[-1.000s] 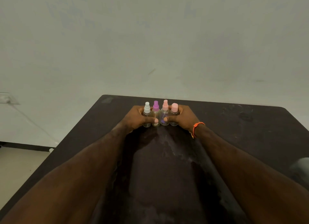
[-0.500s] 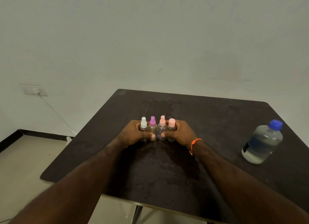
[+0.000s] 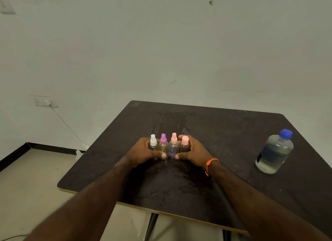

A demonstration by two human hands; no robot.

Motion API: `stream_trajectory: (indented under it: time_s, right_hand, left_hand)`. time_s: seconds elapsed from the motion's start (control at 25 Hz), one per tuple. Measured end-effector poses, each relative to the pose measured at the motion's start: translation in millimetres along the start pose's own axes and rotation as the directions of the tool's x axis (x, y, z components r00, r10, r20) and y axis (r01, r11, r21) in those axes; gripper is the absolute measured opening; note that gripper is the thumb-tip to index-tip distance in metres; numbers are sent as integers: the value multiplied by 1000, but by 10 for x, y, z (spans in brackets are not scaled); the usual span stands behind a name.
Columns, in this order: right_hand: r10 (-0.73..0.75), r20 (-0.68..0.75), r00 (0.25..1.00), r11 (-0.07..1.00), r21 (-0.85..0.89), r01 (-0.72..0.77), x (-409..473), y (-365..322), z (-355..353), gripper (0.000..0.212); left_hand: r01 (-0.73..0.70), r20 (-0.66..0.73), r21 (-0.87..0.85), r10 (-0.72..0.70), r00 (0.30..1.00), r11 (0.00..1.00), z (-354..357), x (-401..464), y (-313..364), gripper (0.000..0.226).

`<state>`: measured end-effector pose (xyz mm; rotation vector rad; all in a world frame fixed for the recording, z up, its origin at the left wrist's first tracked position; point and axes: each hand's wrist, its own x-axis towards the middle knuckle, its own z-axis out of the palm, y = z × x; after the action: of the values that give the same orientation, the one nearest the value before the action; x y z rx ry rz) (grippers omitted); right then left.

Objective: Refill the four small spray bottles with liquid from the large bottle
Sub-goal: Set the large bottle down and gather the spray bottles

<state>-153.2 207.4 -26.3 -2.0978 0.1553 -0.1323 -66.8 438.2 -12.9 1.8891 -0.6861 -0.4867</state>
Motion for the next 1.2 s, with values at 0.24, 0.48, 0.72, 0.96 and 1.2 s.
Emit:
stream_trajectory:
  time_s: [0.24,0.48,0.72,0.96,1.2]
  right_hand:
    - [39,-37,999,999,-8,-39,-12,45,-38,73]
    - [63,-46,997,998,30,-62,-72,64,-17,98]
    - [14,-152,988,972,-232,-50,-358,-112,-216,128]
    - [-283,-264,922,687,-726,3,-964,-243,-436,70]
    - [-286,-310,906,607,-791,-79,-1620,-118,-838,55]
  left_hand:
    - [-8,-47,-42,6,999,999,-87,-42,-77,42]
    - [70,-83,39,-67,994,997,-101,-73,-115,97]
    - [97,-349,360,37,936,928,-255,-317,-16,152]
    - [-135,-280,630,386,879,765,-124,-540,459,125]
    - [-319,-21,734,488,873,600,605,-495,891,123]
